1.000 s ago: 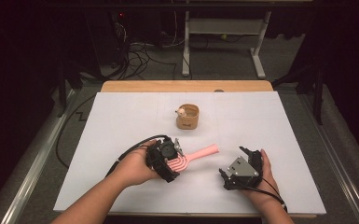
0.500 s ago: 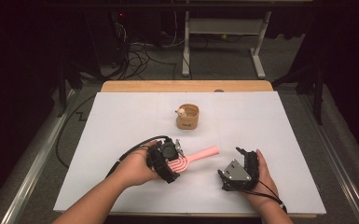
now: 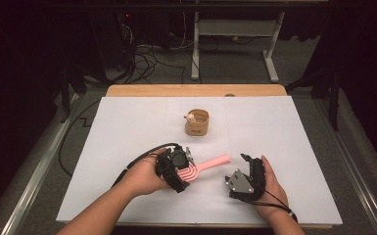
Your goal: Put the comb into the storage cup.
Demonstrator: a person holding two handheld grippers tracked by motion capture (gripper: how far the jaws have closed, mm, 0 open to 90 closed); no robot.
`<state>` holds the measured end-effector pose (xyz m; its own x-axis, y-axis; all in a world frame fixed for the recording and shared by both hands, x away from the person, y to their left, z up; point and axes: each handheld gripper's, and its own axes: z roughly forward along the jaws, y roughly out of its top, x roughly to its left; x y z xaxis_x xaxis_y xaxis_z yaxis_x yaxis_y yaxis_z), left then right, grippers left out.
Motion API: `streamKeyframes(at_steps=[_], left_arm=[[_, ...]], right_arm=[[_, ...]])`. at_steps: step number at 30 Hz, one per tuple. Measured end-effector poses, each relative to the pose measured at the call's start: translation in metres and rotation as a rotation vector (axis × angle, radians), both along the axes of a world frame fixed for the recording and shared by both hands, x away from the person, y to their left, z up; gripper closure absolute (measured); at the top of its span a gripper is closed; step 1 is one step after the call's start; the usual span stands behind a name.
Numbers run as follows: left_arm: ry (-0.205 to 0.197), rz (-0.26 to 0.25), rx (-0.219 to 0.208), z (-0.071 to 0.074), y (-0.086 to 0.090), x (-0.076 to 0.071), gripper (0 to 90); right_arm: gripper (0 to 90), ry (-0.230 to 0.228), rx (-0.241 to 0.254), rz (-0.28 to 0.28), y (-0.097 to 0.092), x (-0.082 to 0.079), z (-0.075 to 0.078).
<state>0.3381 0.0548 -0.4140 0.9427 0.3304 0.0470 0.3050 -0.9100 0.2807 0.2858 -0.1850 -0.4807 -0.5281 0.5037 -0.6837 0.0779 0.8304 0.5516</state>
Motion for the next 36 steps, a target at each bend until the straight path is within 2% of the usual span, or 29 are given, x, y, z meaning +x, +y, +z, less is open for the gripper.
streamKeyframes(at_steps=[10, 18, 20, 27, 28, 29, 31, 32, 36], left_arm=[[0.000, 0.000, 0.001, -0.003, -0.003, 0.000, 19.6], [-0.004, 0.000, -0.010, -0.002, -0.006, 0.002, 19.6], [-0.003, -0.001, -0.010, -0.002, -0.006, 0.002, 19.6], [0.001, -0.013, -0.004, 0.000, -0.008, 0.002, 19.6], [0.001, -0.002, -0.023, 0.000, -0.008, 0.002, 19.6], [0.001, -0.002, -0.023, 0.000, -0.008, 0.002, 19.6], [-0.001, 0.002, -0.027, 0.001, -0.009, 0.003, 19.6], [0.000, 0.000, -0.025, 0.000, -0.009, 0.004, 19.6], [0.000, -0.012, -0.012, -0.001, -0.011, 0.003, 19.6]], right_arm=[[16.5, -0.051, -0.031, 0.037, 0.016, 0.001, 0.008], [20.1, -0.058, -0.076, 0.073, 0.031, 0.005, 0.012], [20.6, -0.060, -0.065, 0.072, 0.033, 0.005, 0.011], [25.4, -0.069, -0.110, 0.103, 0.044, 0.006, 0.007], [26.5, -0.064, -0.112, 0.108, 0.047, 0.006, 0.006], [26.5, -0.064, -0.112, 0.108, 0.047, 0.006, 0.006], [27.7, -0.072, -0.125, 0.118, 0.050, 0.006, 0.004], [29.0, -0.101, -0.152, 0.137, 0.052, 0.005, 0.004], [30.6, -0.114, -0.157, 0.148, 0.052, 0.003, 0.004]])
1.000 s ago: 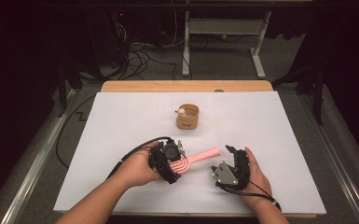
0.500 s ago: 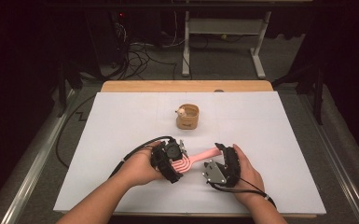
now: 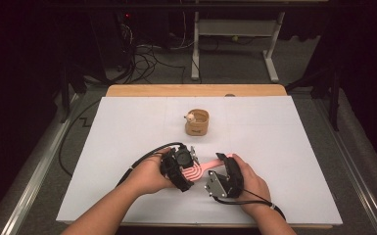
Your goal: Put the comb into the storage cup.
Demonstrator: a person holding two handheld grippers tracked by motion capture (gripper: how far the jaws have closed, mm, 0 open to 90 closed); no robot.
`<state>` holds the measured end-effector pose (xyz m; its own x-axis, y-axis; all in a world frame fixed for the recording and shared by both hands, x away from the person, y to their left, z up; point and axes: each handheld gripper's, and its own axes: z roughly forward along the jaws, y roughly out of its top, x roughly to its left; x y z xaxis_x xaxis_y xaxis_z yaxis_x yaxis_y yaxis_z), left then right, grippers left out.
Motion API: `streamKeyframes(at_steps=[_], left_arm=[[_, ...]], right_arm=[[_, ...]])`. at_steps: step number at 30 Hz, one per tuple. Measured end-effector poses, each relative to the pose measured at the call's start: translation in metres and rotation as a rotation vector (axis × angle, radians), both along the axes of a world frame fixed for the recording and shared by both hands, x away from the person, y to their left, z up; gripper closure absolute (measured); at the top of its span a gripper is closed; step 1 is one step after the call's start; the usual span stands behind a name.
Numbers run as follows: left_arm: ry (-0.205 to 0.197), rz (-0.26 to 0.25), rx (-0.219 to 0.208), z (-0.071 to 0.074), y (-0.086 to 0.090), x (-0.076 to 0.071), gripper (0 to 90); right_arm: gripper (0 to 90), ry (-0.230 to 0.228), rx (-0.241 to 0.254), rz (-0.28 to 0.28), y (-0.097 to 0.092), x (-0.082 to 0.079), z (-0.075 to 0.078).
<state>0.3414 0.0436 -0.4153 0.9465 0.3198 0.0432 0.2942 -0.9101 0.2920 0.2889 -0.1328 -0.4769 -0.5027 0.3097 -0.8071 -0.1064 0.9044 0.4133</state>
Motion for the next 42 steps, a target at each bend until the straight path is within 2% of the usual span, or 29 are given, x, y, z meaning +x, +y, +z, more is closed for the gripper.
streamKeyframes(at_steps=[6, 9, 10, 23, 29, 30, 36, 42], left_arm=[[-0.003, -0.003, -0.001, 0.001, -0.002, 0.000, 19.6], [-0.005, -0.007, 0.006, 0.002, -0.003, 0.000, 19.6], [-0.005, -0.006, 0.007, 0.002, -0.004, -0.001, 19.6], [-0.002, -0.013, 0.009, 0.002, -0.005, -0.002, 19.6], [-0.005, -0.023, 0.006, 0.002, -0.007, -0.003, 19.6], [0.000, -0.021, 0.009, 0.001, -0.008, -0.003, 19.6], [0.001, -0.021, 0.004, 0.001, -0.009, -0.003, 19.6], [-0.002, -0.024, -0.003, 0.003, -0.011, -0.004, 19.6]], right_arm=[[33.4, -0.012, -0.006, 0.005, 0.000, -0.002, 0.000], [34.4, -0.022, -0.027, 0.020, 0.001, -0.004, -0.001], [35.1, -0.027, -0.054, 0.032, 0.002, -0.005, -0.001], [38.8, -0.043, -0.084, 0.061, 0.004, -0.008, -0.003], [43.2, -0.060, -0.105, 0.085, 0.006, -0.010, -0.006], [45.9, -0.064, -0.121, 0.094, 0.006, -0.011, -0.005], [49.2, -0.083, -0.130, 0.106, 0.007, -0.013, -0.005], [52.6, -0.082, -0.141, 0.108, 0.008, -0.014, -0.005]])
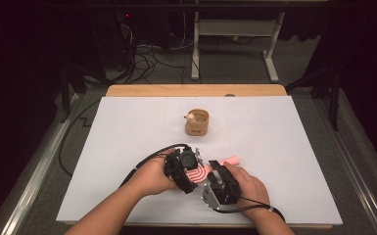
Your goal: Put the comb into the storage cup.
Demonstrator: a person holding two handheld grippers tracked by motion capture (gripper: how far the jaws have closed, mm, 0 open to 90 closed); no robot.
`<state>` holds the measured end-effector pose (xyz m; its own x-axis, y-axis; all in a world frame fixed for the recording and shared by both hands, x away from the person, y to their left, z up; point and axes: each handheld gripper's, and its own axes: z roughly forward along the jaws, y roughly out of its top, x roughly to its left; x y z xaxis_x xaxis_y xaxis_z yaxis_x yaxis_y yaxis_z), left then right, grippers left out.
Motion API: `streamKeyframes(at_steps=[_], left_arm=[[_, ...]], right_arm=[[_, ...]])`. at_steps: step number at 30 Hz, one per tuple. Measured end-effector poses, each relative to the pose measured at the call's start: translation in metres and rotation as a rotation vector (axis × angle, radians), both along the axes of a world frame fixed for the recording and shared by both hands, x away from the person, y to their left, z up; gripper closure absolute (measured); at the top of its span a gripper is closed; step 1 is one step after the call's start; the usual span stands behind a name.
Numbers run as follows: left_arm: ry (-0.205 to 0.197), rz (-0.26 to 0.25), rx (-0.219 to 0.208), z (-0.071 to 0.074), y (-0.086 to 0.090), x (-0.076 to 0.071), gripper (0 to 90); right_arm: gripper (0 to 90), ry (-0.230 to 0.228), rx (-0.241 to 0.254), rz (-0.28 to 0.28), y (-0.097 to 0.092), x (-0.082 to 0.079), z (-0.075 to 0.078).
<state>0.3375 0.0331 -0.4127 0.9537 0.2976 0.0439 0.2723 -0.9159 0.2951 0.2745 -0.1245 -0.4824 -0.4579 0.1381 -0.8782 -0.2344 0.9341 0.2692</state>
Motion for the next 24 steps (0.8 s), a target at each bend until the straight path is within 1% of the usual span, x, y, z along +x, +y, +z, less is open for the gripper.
streamKeyframes(at_steps=[1, 2, 4, 5, 7, 10, 12, 14, 18, 20, 22, 24], left_arm=[[-0.002, -0.009, 0.010, 0.0009, 0.0002, 0.0007, 19.6], [-0.002, 0.002, -0.002, 0.0004, -0.0001, -0.0001, 19.6], [-0.006, -0.004, -0.002, 0.0007, -0.0002, -0.0006, 19.6], [-0.006, -0.005, -0.002, 0.0008, -0.0005, -0.0010, 19.6], [-0.006, -0.006, -0.003, 0.0006, -0.0007, -0.0010, 19.6], [-0.005, -0.009, 0.001, 0.0000, -0.0014, -0.0016, 19.6], [-0.004, -0.017, 0.008, 0.0002, -0.0016, -0.0013, 19.6], [-0.007, -0.012, -0.001, -0.0006, -0.0020, -0.0015, 19.6], [-0.007, -0.020, 0.008, -0.0004, -0.0024, -0.0014, 19.6], [-0.007, -0.014, 0.002, -0.0003, -0.0027, -0.0020, 19.6], [-0.008, -0.023, 0.010, 0.0012, -0.0024, -0.0015, 19.6], [-0.010, -0.023, 0.008, 0.0016, -0.0022, -0.0018, 19.6]], right_arm=[[53.5, -0.002, -0.002, 0.002, 0.0002, 0.0001, 0.0000], [54.3, -0.003, -0.004, 0.003, 0.0006, 0.0000, 0.0000], [56.1, -0.001, -0.015, 0.005, 0.0014, 0.0000, 0.0001], [57.4, -0.011, -0.019, 0.004, 0.0022, -0.0006, -0.0003], [58.2, -0.012, -0.019, 0.005, 0.0026, -0.0008, -0.0006], [60.4, -0.018, -0.038, 0.016, 0.0035, -0.0017, -0.0018], [60.7, -0.018, -0.042, 0.017, 0.0035, -0.0017, -0.0018], [61.4, -0.015, -0.057, 0.022, 0.0037, -0.0013, -0.0019], [62.6, -0.023, -0.063, 0.022, 0.0037, -0.0016, -0.0028], [63.0, -0.023, -0.068, 0.023, 0.0037, -0.0018, -0.0030], [63.5, -0.033, -0.076, 0.022, 0.0035, -0.0025, -0.0029], [63.5, -0.042, -0.077, 0.023, 0.0030, -0.0028, -0.0026]])
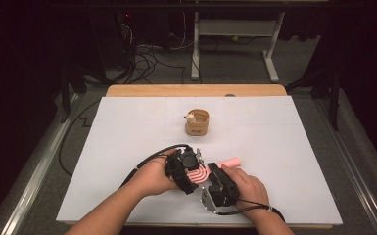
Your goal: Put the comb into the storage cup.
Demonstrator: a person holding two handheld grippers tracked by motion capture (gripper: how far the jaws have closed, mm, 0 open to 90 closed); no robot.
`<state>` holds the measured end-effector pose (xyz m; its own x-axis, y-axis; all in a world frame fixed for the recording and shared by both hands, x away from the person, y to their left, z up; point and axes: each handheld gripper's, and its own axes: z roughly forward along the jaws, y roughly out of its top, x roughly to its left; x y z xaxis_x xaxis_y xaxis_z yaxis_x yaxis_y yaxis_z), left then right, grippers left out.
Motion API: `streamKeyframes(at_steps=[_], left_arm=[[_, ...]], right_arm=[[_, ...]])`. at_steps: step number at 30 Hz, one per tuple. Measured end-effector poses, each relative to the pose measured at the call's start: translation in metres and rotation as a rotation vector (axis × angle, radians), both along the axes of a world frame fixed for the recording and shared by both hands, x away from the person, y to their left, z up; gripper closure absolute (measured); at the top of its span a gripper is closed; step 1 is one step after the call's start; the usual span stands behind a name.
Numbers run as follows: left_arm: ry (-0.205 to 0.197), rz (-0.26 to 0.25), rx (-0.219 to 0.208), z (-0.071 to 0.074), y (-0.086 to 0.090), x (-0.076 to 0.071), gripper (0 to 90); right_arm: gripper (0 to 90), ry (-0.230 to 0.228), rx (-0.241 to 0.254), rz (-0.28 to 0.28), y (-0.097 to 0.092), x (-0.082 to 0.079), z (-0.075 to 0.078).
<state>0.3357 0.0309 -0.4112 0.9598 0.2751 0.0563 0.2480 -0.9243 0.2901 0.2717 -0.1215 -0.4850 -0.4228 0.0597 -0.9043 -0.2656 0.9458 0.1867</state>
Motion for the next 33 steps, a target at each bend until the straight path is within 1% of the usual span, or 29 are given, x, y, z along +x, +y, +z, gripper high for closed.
streamKeyframes(at_steps=[2, 7, 8, 9, 10, 13, 14, 15, 16, 17, 18, 19, 22, 23, 24, 25, 26, 31, 32, 33], left_arm=[[0.002, 0.007, -0.008, 0.0003, 0.0005, -0.0003, 19.6], [0.000, 0.003, -0.001, 0.0003, 0.0005, 0.0002, 19.6], [0.002, 0.008, -0.010, 0.0003, 0.0010, 0.0002, 19.6], [0.002, 0.008, -0.010, 0.0003, 0.0010, 0.0002, 19.6], [-0.004, 0.004, -0.005, 0.0016, 0.0023, 0.0010, 19.6], [-0.008, 0.008, 0.002, 0.0020, 0.0036, 0.0011, 19.6], [-0.004, 0.033, -0.021, 0.0012, 0.0044, 0.0002, 19.6], [-0.004, 0.033, -0.021, 0.0012, 0.0044, 0.0002, 19.6], [-0.010, 0.014, 0.005, 0.0029, 0.0057, 0.0018, 19.6], [-0.010, 0.014, 0.005, 0.0029, 0.0057, 0.0018, 19.6], [-0.009, 0.007, 0.015, 0.0036, 0.0059, 0.0024, 19.6], [-0.009, 0.015, 0.007, 0.0031, 0.0056, 0.0020, 19.6], [-0.004, 0.012, 0.001, 0.0020, 0.0042, 0.0018, 19.6], [-0.001, 0.011, 0.003, 0.0017, 0.0035, 0.0016, 19.6], [-0.003, 0.003, 0.013, 0.0018, 0.0029, 0.0018, 19.6], [0.001, 0.002, 0.009, 0.0008, 0.0021, 0.0017, 19.6], [0.005, 0.007, 0.004, -0.0003, 0.0008, 0.0011, 19.6], [0.011, 0.006, -0.002, -0.0018, -0.0019, 0.0002, 19.6], [0.008, -0.002, 0.006, -0.0015, -0.0024, 0.0003, 19.6], [0.011, -0.002, 0.005, -0.0015, -0.0030, 0.0002, 19.6]], right_arm=[[63.4, -0.005, 0.003, 0.001, -0.0004, 0.0000, 0.0005], [63.7, -0.008, -0.006, 0.001, -0.0004, 0.0000, 0.0000], [62.9, -0.005, -0.004, -0.005, -0.0010, -0.0005, 0.0007], [62.9, -0.005, -0.004, -0.005, -0.0010, -0.0005, 0.0007], [61.1, -0.010, -0.003, -0.003, -0.0022, -0.0007, 0.0014], [60.2, -0.013, -0.002, -0.010, -0.0034, -0.0009, 0.0016], [59.1, -0.021, 0.000, -0.011, -0.0049, -0.0006, 0.0011], [59.1, -0.021, 0.000, -0.011, -0.0049, -0.0006, 0.0011], [59.1, -0.026, 0.010, -0.027, -0.0060, -0.0008, 0.0013], [59.1, -0.026, 0.010, -0.027, -0.0060, -0.0008, 0.0013], [59.3, -0.021, 0.019, -0.032, -0.0071, -0.0006, 0.0015], [59.3, -0.021, 0.019, -0.032, -0.0071, -0.0006, 0.0015], [60.9, -0.026, 0.020, -0.024, -0.0070, -0.0005, 0.0019], [61.8, -0.026, 0.010, -0.022, -0.0062, -0.0012, 0.0022], [61.8, -0.026, 0.010, -0.022, -0.0062, -0.0012, 0.0022], [62.7, -0.029, 0.007, -0.021, -0.0056, -0.0018, 0.0022], [63.9, -0.033, 0.008, -0.007, -0.0038, -0.0024, 0.0019], [67.3, -0.035, -0.004, 0.003, -0.0015, -0.0027, 0.0018], [68.4, -0.036, -0.006, 0.006, -0.0013, -0.0024, 0.0016], [69.6, -0.035, -0.012, 0.004, -0.0012, -0.0021, 0.0017]])
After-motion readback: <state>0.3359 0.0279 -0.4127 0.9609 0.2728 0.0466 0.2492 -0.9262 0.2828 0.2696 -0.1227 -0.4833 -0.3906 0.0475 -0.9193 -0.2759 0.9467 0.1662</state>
